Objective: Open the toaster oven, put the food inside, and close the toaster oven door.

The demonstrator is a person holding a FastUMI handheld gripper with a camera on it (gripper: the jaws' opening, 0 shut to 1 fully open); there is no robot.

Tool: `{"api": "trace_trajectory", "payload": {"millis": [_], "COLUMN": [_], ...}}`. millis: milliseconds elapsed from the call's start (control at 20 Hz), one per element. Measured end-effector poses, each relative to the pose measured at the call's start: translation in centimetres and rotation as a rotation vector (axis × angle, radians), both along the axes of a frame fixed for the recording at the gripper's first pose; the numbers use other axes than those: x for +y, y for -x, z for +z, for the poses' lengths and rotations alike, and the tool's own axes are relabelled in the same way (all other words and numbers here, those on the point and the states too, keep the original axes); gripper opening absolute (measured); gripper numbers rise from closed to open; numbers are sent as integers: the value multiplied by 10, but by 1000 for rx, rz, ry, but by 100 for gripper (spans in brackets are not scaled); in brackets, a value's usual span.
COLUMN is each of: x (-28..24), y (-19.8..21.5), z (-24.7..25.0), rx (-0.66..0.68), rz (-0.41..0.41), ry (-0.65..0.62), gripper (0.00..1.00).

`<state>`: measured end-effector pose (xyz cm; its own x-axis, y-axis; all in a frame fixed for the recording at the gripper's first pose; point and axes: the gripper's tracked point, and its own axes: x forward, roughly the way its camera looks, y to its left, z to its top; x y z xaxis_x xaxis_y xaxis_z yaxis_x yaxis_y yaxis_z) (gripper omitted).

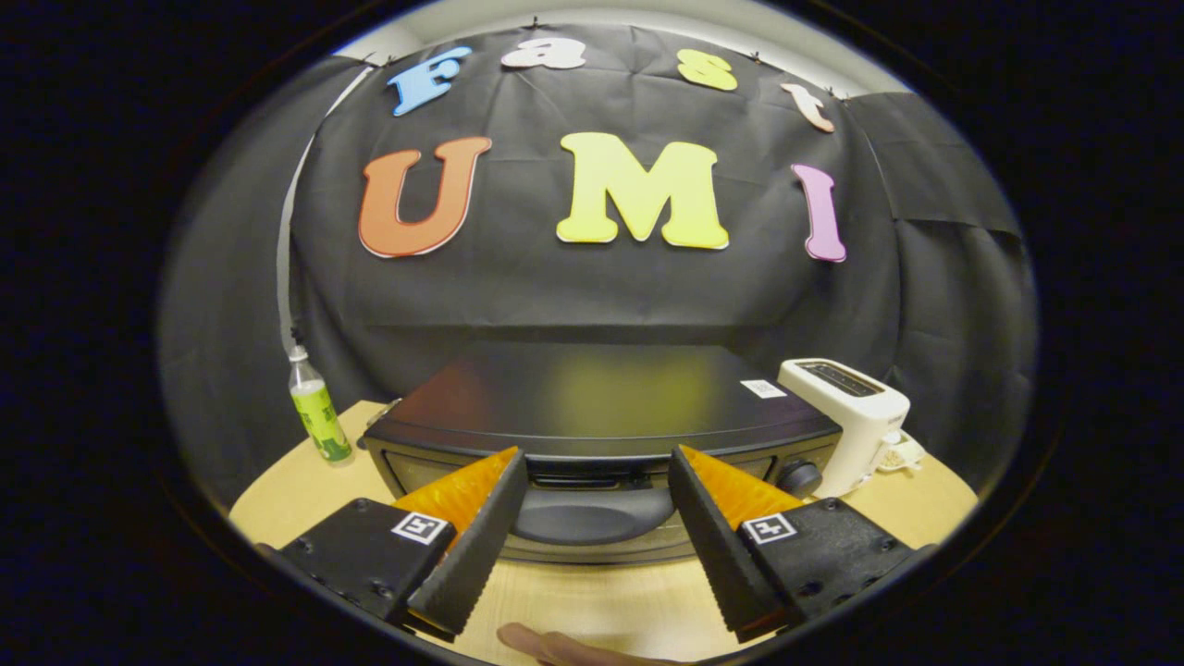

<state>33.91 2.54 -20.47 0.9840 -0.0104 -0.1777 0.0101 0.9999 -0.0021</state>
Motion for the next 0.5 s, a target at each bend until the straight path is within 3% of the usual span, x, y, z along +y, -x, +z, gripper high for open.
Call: {"api": "trace_trajectory", "payload": {"millis": [500], "x": [1], "y": [16], "z": [-5], "rx": [-18], "rz": [25], "ry": [-9], "gripper": [100]}}
